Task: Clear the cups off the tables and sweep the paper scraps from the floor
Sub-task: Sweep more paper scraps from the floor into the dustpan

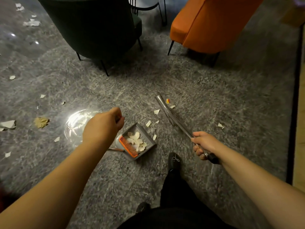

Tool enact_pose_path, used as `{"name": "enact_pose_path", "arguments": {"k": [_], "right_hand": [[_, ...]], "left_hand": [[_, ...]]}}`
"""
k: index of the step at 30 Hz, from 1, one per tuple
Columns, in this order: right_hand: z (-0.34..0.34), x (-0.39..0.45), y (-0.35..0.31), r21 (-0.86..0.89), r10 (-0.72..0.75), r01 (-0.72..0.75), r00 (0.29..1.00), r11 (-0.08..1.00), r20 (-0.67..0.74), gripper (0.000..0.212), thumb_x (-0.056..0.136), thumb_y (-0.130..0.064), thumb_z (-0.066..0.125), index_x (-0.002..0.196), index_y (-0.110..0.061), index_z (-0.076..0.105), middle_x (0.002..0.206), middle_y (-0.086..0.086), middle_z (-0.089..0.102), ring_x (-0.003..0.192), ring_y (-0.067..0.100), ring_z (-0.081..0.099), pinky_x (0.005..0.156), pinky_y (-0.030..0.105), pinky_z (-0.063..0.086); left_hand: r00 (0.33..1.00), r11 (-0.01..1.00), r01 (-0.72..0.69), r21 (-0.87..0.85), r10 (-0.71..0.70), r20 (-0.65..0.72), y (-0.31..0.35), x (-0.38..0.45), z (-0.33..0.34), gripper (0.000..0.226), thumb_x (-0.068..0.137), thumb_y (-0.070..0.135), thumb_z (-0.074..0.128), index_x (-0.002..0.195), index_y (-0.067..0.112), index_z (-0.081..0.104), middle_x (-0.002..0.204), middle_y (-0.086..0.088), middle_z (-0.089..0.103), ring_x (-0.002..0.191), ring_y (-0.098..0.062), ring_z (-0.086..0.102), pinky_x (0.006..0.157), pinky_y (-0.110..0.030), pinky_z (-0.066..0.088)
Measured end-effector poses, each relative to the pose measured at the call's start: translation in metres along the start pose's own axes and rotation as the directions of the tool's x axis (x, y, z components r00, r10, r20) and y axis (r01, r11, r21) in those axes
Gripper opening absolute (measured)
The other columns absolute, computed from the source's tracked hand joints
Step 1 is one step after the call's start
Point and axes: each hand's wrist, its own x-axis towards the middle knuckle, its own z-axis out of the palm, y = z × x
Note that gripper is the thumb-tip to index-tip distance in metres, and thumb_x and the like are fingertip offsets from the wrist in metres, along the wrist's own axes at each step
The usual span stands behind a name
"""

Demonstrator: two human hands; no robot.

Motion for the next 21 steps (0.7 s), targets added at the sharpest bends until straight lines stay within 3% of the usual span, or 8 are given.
{"name": "enact_pose_path", "arguments": {"k": [4,8,15,21], "right_hand": [[-0.029,0.047,-0.052,-0.041,0.017,-0.017,1.0,0.999,-0.007,0.049,0.102,-0.012,0.041,0.147,-0.021,0.025,0.063,0.009,0.039,0.027,0.009,0.035,0.034,0.013,0.03],[-0.055,0.093,-0.101,-0.093,0.026,-0.028,0.999,0.995,-0.02,0.05,0.101,-0.012,0.042,0.147,-0.021,0.025,0.063,0.01,0.041,0.027,0.01,0.035,0.035,0.014,0.031],[-0.08,0.174,-0.168,-0.209,0.068,-0.081,0.996,0.975,-0.066,0.051,0.101,-0.012,0.043,0.148,-0.021,0.026,0.061,0.01,0.044,0.035,0.014,0.036,0.037,0.016,0.032],[-0.077,0.205,-0.192,-0.292,0.1,-0.113,0.993,0.95,-0.058,0.04,0.101,-0.01,0.04,0.14,-0.012,0.036,0.058,0.009,0.04,0.041,0.014,0.034,0.036,0.015,0.029]], "left_hand": [[0.998,0.999,0.037,0.036,-0.039,0.049,0.019,0.046,0.011,0.017,0.09,0.045,0.06,0.087,0.028,0.055,0.071,0.001,0.062,0.061,-0.022,0.054,0.046,-0.022,0.03],[0.995,0.998,0.053,0.046,-0.057,0.087,0.028,0.089,0.015,0.017,0.089,0.044,0.062,0.088,0.028,0.058,0.073,0.001,0.065,0.063,-0.024,0.059,0.051,-0.027,0.043],[0.988,0.992,0.108,0.072,-0.115,0.099,0.039,0.132,0.015,0.018,0.088,0.046,0.062,0.084,0.029,0.059,0.068,0.002,0.065,0.059,-0.024,0.06,0.052,-0.033,0.05],[0.986,0.985,0.127,0.116,-0.138,0.092,0.038,0.14,0.015,0.015,0.088,0.045,0.062,0.084,0.03,0.059,0.068,0.005,0.065,0.06,-0.024,0.06,0.05,-0.029,0.047]]}}
